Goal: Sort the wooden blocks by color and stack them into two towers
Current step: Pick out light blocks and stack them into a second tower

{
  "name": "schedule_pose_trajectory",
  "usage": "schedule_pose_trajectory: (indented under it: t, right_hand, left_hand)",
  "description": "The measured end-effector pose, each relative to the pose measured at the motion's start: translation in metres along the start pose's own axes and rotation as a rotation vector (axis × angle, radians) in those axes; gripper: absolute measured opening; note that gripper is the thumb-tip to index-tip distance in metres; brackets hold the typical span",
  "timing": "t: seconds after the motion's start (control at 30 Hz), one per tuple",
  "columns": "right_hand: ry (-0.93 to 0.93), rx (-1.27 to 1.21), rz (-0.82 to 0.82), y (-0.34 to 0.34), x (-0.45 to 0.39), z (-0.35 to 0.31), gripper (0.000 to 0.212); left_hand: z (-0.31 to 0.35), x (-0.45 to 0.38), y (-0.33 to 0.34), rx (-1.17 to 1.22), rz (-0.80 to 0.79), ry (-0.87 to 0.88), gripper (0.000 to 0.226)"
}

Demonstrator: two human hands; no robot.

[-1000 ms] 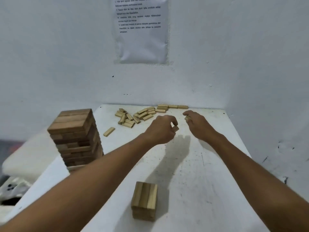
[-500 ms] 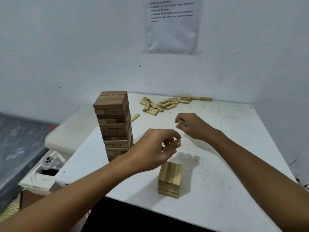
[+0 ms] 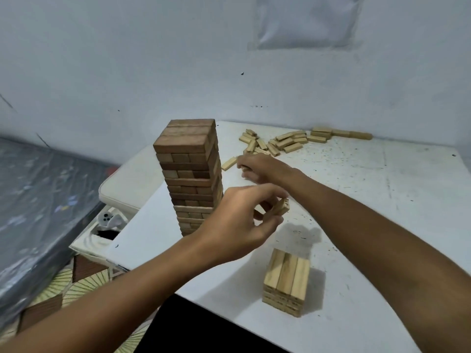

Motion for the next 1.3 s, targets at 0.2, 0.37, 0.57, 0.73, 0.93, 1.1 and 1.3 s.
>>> schedule_pose_trajectory:
  t: [0.2, 0.37, 0.57, 0.73, 0.93, 1.1, 1.3]
  right_hand:
    - [-0.070, 0.079, -0.050, 0.013, -0.037, -0.004, 0.025]
    - [-0.083, 0.234, -0.008, 0.011, -0.028, -0.005, 0.024]
    - [0.134, 0.152, 0.091, 0.002, 0.066, 0.030, 0.022]
    - [0.490, -0.253, 0.195, -0.008, 0.192, 0.053, 0.028]
    - [0.797, -0.612, 0.242, 0.007, 0.317, 0.018, 0.007]
    - [0.979, -0.598, 0.273, 0.036, 0.360, -0.005, 0.011]
    - [1.021, -0.632, 0.376, 0.043, 0.379, -0.027, 0.022]
  left_hand:
    - [-0.007, -0.002, -0.002, 0.005, 0.021, -0.012, 0.031]
    - [-0.012, -0.003, 0.002, -0.004, 0.011, -0.026, 0.032]
    - [-0.005, -0.020, 0.019, 0.053, -0.045, -0.052, 0.035]
    - [0.025, -0.036, 0.053, 0.063, -0.264, -0.036, 0.024]
    - [0.062, -0.062, 0.104, -0.141, -0.617, -0.067, 0.026]
    - [0.083, -0.073, 0.139, -0.190, -0.787, -0.102, 0.026]
    - [0.090, -0.062, 0.163, -0.276, -0.884, -0.127, 0.039]
Point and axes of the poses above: each hand's wrist, its own x-axis away from the middle knuckle, its own y-axis out of the palm, z = x × y, the point moved 6 cm from there along -x, towards the middle knuckle, and after that the axes turned 12 degrees about -z, right-handed, at the moved point
